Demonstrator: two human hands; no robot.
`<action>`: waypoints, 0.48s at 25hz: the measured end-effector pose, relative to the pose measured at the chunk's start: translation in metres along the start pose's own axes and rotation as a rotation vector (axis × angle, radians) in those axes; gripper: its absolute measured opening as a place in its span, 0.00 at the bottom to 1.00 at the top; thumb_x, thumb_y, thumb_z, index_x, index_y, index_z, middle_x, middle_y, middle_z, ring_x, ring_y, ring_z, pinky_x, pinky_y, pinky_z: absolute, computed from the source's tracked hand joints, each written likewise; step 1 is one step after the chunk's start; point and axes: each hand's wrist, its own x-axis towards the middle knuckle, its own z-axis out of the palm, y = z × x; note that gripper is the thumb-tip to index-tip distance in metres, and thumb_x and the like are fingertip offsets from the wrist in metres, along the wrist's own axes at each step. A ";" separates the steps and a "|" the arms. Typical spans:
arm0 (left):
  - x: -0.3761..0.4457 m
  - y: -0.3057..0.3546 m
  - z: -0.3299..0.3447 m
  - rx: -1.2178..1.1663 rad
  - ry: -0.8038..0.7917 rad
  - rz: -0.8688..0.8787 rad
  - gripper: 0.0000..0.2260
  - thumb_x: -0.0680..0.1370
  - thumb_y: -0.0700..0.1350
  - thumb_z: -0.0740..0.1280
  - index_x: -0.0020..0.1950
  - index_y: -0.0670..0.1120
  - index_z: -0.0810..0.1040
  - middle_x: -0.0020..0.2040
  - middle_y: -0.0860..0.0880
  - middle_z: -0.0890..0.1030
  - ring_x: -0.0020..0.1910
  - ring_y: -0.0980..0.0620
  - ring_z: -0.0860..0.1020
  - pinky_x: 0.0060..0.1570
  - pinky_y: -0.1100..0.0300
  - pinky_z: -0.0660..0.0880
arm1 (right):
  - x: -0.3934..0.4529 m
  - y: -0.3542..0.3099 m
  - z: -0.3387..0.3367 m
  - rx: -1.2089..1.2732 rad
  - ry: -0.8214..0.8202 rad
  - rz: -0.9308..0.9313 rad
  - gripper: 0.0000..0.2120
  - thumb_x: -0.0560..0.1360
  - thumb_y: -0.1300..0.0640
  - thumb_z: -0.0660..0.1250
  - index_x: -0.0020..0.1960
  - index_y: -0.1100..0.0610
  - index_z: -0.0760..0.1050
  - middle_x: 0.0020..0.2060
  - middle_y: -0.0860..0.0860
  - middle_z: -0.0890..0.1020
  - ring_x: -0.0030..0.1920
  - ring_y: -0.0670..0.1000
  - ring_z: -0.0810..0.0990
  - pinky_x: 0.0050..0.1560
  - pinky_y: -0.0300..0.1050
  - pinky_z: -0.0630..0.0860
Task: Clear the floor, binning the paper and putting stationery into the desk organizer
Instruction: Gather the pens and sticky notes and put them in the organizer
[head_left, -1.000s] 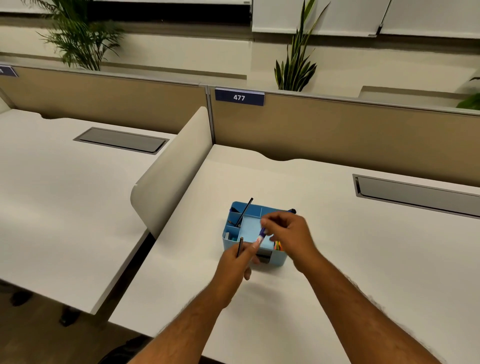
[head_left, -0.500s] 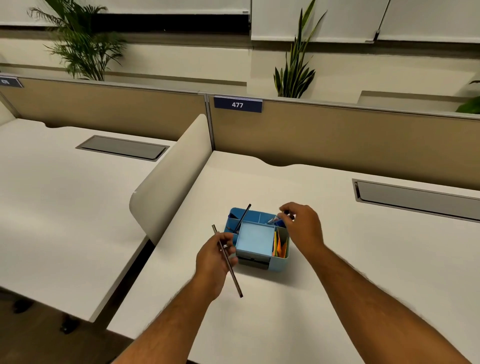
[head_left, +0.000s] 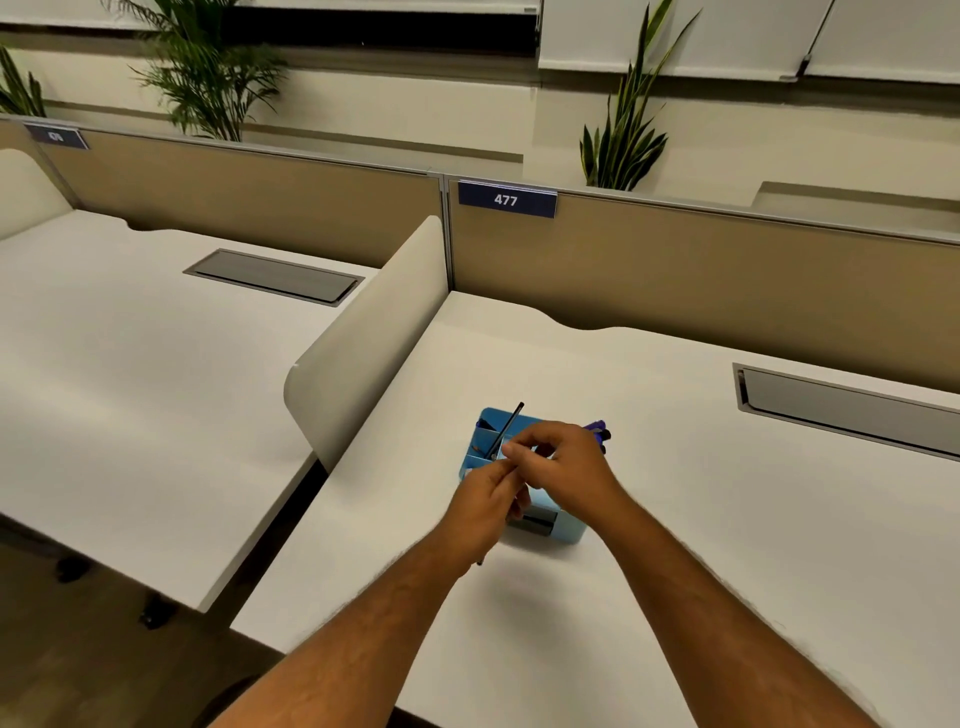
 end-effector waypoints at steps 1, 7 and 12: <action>0.002 0.002 0.002 0.028 0.017 0.012 0.15 0.87 0.51 0.59 0.54 0.47 0.83 0.39 0.50 0.82 0.38 0.56 0.79 0.40 0.68 0.77 | -0.001 -0.001 0.001 0.011 0.021 0.005 0.03 0.74 0.48 0.76 0.42 0.44 0.85 0.40 0.43 0.86 0.40 0.47 0.84 0.45 0.46 0.83; 0.012 0.001 -0.026 0.038 0.112 0.102 0.07 0.82 0.47 0.70 0.51 0.45 0.86 0.39 0.48 0.85 0.37 0.57 0.81 0.42 0.64 0.79 | 0.002 -0.002 -0.018 0.278 0.166 0.039 0.04 0.73 0.58 0.79 0.45 0.52 0.86 0.36 0.52 0.87 0.37 0.52 0.87 0.41 0.44 0.85; 0.019 -0.015 -0.067 -0.374 0.266 -0.046 0.06 0.81 0.39 0.72 0.56 0.44 0.87 0.43 0.46 0.88 0.38 0.52 0.82 0.41 0.60 0.82 | 0.015 0.006 -0.035 0.522 0.349 0.191 0.08 0.71 0.63 0.81 0.47 0.58 0.83 0.38 0.56 0.88 0.40 0.55 0.89 0.40 0.41 0.84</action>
